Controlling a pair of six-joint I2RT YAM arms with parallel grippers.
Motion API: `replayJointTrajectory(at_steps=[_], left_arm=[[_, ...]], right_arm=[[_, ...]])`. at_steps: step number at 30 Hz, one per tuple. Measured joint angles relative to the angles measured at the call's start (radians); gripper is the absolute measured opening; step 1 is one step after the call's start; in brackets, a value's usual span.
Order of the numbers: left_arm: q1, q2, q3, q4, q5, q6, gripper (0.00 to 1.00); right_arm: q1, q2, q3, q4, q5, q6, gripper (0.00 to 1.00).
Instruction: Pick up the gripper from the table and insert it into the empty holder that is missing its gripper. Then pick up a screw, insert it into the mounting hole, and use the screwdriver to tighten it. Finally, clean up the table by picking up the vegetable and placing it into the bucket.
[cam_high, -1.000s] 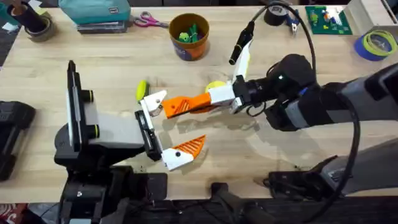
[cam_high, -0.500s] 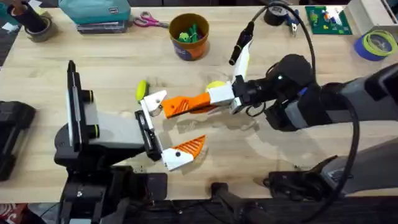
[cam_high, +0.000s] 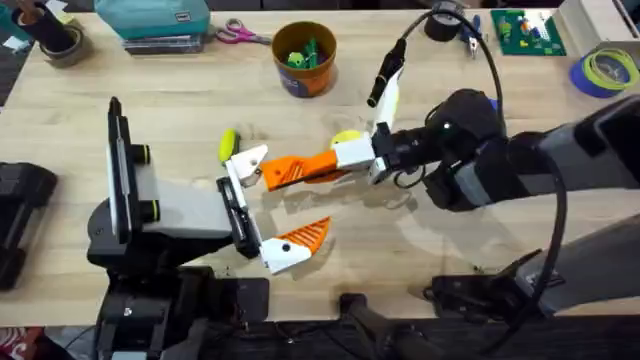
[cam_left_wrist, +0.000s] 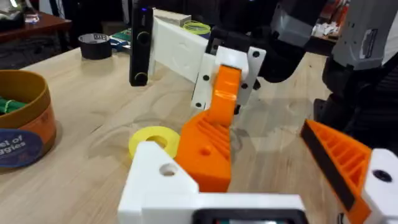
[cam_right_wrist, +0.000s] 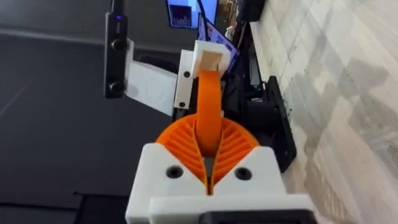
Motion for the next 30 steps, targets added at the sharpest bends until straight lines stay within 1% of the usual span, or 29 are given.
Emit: replayJointTrajectory(at_steps=[14, 30], left_arm=[[0.0, 0.0, 0.0, 0.0, 0.0, 0.0, 0.985], [0.0, 0.0, 0.0, 0.0, -0.004, 0.0, 0.985]], right_arm=[[0.004, 0.0, 0.0, 0.0, 0.002, -0.005, 0.01], [0.035, 0.007, 0.01, -0.007, 0.049, -0.005, 0.01]])
